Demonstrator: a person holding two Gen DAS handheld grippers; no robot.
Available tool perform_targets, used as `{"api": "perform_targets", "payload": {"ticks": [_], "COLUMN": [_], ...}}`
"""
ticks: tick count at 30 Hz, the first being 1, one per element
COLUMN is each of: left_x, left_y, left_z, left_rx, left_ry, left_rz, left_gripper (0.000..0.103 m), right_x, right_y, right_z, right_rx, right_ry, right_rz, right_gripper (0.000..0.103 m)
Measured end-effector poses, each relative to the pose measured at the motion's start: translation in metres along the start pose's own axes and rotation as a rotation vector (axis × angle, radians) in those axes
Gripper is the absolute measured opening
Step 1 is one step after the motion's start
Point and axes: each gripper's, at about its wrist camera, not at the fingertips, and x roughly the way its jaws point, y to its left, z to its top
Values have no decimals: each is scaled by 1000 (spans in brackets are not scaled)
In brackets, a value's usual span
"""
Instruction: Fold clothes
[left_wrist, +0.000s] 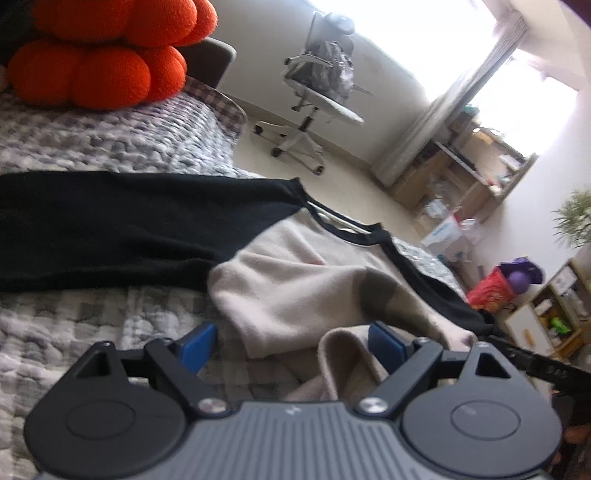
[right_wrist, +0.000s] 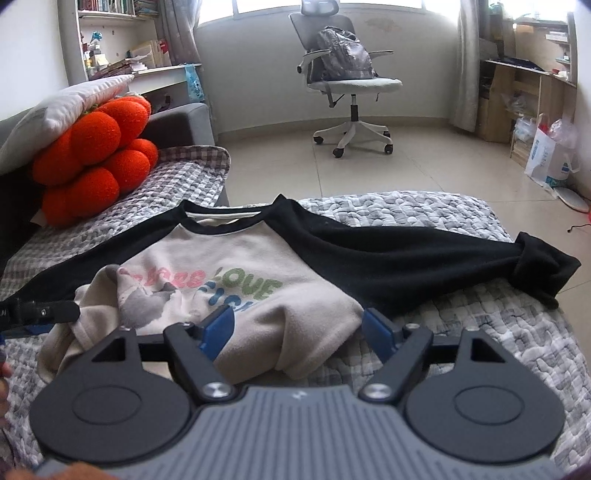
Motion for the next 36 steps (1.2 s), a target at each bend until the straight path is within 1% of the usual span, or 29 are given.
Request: {"api": "perform_targets", "payload": {"ticks": [2,4,7,10,18,20,23,28,29,31,32,33,34,35,36], "left_x": [0,-1,-2,-4,-16,-19,-21,-6,-2,2,5,7,10,13,15], "left_y": [4,7,9,15,28,32,38,42,43,42,42,41,40,39,37], "left_z": [-1,-2,-2,0,5,6,7,6,5,4,3,2,1,0,-1], "left_rx": [7,12,23,0,-54,-73,-91,-112,-121,-138,-142,-146,-149,-151,-147], "left_ry": [10,15,15,11,-32,-45,-54,-34,-35,-71,-86,-98,-110,-121,-131], "left_rz": [-39,-52,-46,-37,-24,-16,-3,-10,-13,-6,-5,-7,-8,-4,6], "left_gripper": [85,84,84,84,83,81,78,72,70,64,53,46,44,38,30], "right_x": [3,3,5,6,14,17,21,28,29,31,32,33,35,37,38], "right_y": [0,2,5,2,-21,-25,-29,-27,-25,-22,-21,-20,-19,-18,-18], "right_z": [-2,-5,-10,-12,-17,-17,-16,-13,-13,-11,-10,-10,-9,-8,-7], "right_rx": [-9,-21,-54,-78,-44,-33,-19,-19,-25,-35,-38,-41,-40,-35,-30], "right_ry": [33,58,89,99,145,151,149,126,116,91,78,65,56,47,39], "right_rz": [13,25,45,27,8,9,14,46,56,72,75,79,84,92,104], "right_gripper": [79,79,79,79,79,76,74,71,70,67,67,66,64,54,41]}}
